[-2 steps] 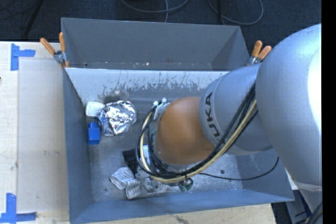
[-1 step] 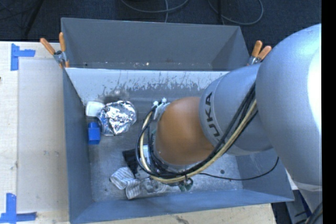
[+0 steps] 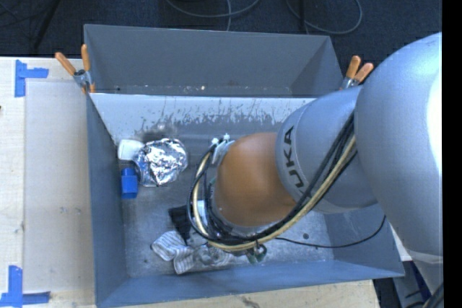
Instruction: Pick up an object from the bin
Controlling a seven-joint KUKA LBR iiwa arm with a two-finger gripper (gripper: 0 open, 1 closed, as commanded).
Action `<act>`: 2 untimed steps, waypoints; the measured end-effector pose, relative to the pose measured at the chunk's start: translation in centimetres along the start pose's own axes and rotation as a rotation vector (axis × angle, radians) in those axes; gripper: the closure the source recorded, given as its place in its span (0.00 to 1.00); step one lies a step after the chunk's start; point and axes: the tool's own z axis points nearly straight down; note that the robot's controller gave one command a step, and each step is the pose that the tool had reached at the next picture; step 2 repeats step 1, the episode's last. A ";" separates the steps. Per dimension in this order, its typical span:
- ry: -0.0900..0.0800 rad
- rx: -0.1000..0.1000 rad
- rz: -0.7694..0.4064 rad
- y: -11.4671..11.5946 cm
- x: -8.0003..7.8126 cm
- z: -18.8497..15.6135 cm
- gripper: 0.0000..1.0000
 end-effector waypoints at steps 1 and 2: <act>0.004 0.000 0.002 0.0 0.1 -1.6 1.00; 0.004 0.000 0.002 0.0 0.1 -1.6 1.00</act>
Offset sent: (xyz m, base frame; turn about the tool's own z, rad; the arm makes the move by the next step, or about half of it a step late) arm 0.0000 0.0000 0.0693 0.0000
